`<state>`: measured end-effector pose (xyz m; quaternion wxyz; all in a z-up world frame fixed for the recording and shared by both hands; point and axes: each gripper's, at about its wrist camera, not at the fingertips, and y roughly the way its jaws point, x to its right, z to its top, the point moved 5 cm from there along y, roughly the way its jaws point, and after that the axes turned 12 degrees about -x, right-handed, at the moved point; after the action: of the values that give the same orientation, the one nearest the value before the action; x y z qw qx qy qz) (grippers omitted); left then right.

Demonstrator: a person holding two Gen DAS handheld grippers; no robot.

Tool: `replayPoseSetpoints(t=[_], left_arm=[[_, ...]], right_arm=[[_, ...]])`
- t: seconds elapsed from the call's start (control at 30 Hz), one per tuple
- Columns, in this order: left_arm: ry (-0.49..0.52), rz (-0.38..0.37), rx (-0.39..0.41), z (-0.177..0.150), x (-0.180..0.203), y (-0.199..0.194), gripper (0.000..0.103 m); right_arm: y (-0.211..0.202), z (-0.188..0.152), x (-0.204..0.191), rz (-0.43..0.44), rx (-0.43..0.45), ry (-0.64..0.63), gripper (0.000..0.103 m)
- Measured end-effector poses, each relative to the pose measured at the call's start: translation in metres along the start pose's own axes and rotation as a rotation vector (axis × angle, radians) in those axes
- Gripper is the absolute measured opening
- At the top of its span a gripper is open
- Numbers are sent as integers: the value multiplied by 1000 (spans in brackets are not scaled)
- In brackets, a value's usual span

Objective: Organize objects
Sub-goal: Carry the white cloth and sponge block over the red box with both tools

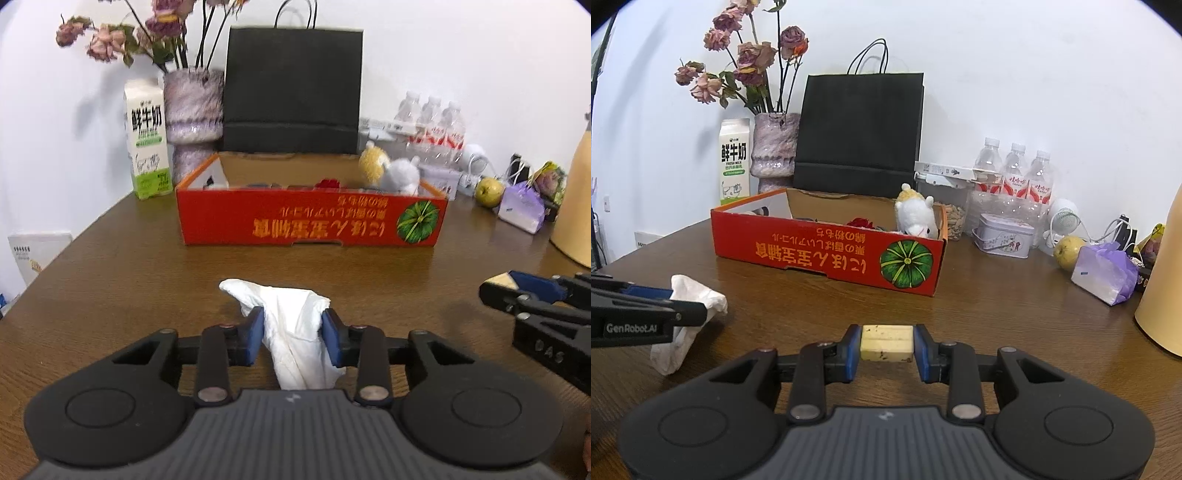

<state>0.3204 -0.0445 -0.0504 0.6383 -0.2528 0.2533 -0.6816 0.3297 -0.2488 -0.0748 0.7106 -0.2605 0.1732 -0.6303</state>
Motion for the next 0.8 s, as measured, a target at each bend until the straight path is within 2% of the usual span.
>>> replayPoseSetpoints(t=[0.13,0.5,0.6,0.8], left_arm=[[12,-5,53,1,2,-11,34],[11,-26,136,9,3,-37,34],[14,-46,144,15,3,-40,34],[5,-36,172,36,-1,-44,34]], right_arm=[[-4,-1,-5,6,11,-4,29],[-19,5,-21,34,56,11,29],[-20,12,-22,39,67,25,29],[-22,30,-24,60,86,45,29]])
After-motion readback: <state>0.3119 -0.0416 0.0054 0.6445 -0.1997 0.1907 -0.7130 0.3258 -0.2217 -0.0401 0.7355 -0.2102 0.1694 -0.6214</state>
